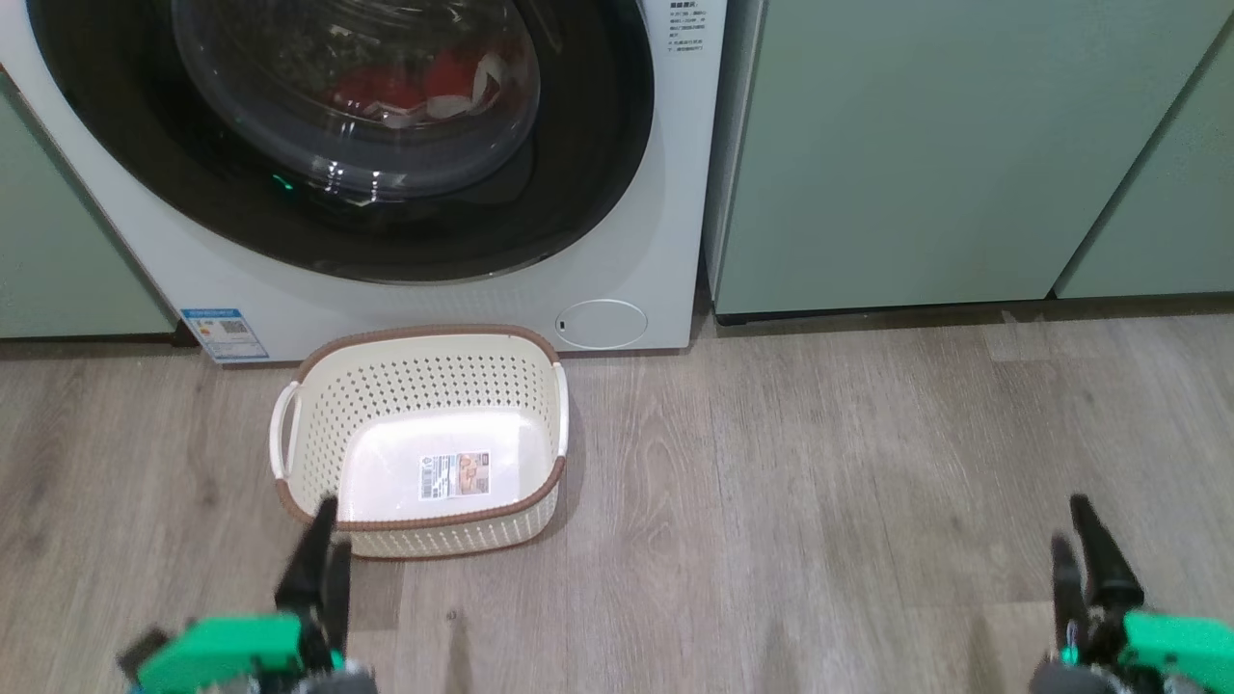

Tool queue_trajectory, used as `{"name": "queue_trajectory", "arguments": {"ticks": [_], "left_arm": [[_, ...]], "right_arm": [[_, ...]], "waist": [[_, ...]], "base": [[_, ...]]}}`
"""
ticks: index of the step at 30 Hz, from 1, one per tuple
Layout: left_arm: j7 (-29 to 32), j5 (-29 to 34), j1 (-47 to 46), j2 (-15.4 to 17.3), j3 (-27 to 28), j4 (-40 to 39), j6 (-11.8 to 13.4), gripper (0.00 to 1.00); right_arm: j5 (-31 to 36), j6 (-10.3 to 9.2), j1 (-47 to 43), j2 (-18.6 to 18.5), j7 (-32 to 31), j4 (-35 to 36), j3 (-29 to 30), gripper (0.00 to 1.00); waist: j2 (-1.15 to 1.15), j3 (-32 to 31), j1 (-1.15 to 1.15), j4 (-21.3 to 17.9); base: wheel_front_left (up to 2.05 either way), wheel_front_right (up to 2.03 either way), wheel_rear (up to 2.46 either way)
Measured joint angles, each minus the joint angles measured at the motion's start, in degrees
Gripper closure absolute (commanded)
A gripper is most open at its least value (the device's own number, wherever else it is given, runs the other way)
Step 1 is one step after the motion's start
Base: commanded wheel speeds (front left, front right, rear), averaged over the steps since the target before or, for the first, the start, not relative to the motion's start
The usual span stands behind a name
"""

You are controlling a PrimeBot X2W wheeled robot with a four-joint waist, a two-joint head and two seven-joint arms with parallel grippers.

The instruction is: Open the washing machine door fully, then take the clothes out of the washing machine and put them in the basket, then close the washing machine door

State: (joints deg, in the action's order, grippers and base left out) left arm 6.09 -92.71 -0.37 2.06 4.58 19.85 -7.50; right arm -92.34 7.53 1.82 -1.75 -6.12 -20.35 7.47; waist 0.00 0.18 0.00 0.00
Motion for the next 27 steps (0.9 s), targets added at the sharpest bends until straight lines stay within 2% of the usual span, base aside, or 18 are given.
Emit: {"name": "queue_trajectory", "arguments": {"ticks": [4, 11, 27], "left_arm": [[-0.13, 0.0, 2.94, -0.35, -0.24, 2.22, 0.02, 0.0], [-1.16, 1.08, 2.16, -0.35, -0.86, 1.71, 0.02, 0.0], [-3.82, 12.63, 1.29, -0.33, -1.75, -0.07, 0.04, 0.0]], "right_arm": [[0.0, 0.0, -2.03, 0.03, 0.13, -1.98, -0.01, 0.0], [0.73, 0.0, -1.99, 0.03, 1.12, -1.43, 0.02, 0.0], [12.39, 0.0, -1.99, 0.03, 3.83, 1.67, 0.08, 0.0]], "waist": [[0.0, -0.06, 0.0, 0.01], [0.0, -0.37, 0.0, 0.11], [0.0, -0.88, 0.0, 0.35]], "base": [[0.0, 0.0, 0.0], [0.0, 0.0, 0.0], [0.0, 0.0, 0.0]]}}
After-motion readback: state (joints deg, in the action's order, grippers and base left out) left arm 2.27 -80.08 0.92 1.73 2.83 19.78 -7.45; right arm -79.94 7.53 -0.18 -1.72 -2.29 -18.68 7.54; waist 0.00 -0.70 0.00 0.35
